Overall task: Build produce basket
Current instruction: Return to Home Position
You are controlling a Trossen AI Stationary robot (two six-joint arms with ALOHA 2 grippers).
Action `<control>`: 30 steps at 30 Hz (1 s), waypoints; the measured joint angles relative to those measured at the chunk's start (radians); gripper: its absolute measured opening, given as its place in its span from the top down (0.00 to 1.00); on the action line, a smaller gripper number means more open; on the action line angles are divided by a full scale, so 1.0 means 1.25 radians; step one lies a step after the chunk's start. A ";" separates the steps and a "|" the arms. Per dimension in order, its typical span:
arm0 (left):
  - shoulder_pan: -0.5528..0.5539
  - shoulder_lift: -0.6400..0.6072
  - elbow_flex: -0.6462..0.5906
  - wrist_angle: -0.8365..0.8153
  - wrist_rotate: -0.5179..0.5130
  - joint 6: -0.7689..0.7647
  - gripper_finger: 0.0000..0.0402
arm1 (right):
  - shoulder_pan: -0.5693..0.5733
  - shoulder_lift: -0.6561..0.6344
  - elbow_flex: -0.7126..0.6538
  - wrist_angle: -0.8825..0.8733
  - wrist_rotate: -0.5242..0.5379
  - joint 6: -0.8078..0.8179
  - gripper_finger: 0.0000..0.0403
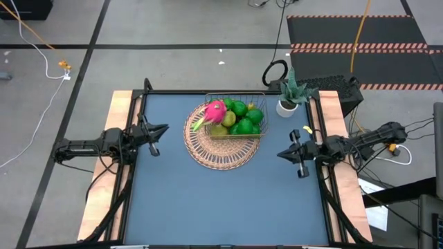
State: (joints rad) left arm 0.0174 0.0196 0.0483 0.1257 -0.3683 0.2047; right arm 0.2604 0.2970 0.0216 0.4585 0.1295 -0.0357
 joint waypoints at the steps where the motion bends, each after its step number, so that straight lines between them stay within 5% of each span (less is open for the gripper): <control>1: 0.000 0.000 0.000 0.000 0.000 0.000 0.89 | 0.000 0.000 -0.001 -0.006 0.000 0.005 1.00; 8: 0.000 0.000 0.000 0.000 0.000 0.000 0.89 | 0.001 0.005 -0.002 -0.046 -0.001 0.121 1.00; 30: 0.000 0.000 0.000 -0.001 0.000 0.000 0.89 | 0.001 0.005 -0.005 -0.047 0.000 0.121 1.00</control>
State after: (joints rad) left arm 0.0175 0.0196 0.0483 0.1249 -0.3681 0.2050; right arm 0.2619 0.3038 0.0154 0.3997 0.1291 0.1160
